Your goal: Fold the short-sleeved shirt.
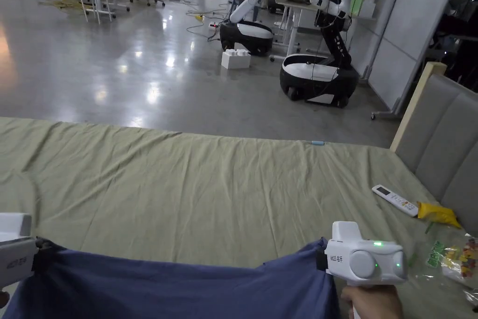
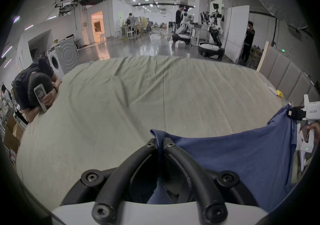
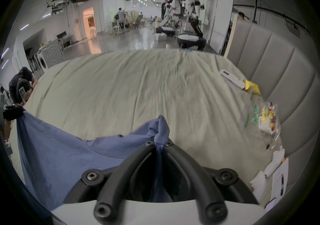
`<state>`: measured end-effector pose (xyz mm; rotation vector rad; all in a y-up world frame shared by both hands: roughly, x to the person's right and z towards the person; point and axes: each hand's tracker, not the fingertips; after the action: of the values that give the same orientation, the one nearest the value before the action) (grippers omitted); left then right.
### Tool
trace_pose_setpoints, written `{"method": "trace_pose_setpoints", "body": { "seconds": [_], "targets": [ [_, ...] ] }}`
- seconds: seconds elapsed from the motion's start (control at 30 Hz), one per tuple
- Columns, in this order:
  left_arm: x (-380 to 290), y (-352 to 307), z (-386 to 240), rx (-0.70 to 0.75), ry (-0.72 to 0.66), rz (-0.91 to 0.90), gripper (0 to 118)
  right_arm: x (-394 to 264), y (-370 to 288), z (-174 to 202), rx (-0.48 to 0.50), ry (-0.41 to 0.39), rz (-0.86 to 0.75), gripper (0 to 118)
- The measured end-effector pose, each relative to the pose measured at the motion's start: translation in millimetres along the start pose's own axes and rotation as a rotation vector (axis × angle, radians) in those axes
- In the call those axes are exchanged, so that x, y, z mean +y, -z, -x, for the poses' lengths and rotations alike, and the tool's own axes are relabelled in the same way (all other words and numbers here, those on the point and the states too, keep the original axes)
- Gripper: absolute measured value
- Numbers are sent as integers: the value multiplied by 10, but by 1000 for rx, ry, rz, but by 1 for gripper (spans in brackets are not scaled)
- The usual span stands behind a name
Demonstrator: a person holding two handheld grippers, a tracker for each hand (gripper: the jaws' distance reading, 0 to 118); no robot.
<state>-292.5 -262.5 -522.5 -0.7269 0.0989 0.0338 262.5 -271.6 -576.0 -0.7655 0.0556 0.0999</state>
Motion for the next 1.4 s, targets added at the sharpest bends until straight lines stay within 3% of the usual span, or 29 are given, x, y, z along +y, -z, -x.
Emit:
{"method": "trace_pose_setpoints", "body": {
  "seconds": [0.57, 0.83, 1.03, 1.07, 1.1, 1.2, 1.27, 1.4],
  "targets": [
    [1107, -2072, 295, -7, -50, -361, 5, 1034, -2447, -109, 10, -37, -469, 4],
    [1800, -2694, 337, 7, -50, -484, 5, 1671, -3159, -124, -32, -93, -621, 4],
    [2339, -2823, 252, 31, -19, -532, 5, 2141, -3399, -111, -59, -53, -660, 4],
    [2424, -2830, 248, 35, -31, -537, 5, 1957, -3336, -130, -77, -52, -668, 4],
    [2501, -2829, 243, 35, -33, -541, 5, 2063, -3231, -173, -21, 7, -551, 4],
    [2737, -2803, 218, 51, -26, -550, 5, 2186, -3076, -279, -50, -11, -594, 4],
    [2933, -2712, 257, 65, -27, -560, 5, 2748, -3232, -135, -66, -69, -638, 4],
    [3211, -2575, 252, 76, -30, -568, 5, 3132, -2970, -213, -119, -87, -662, 4]
  ]
}}
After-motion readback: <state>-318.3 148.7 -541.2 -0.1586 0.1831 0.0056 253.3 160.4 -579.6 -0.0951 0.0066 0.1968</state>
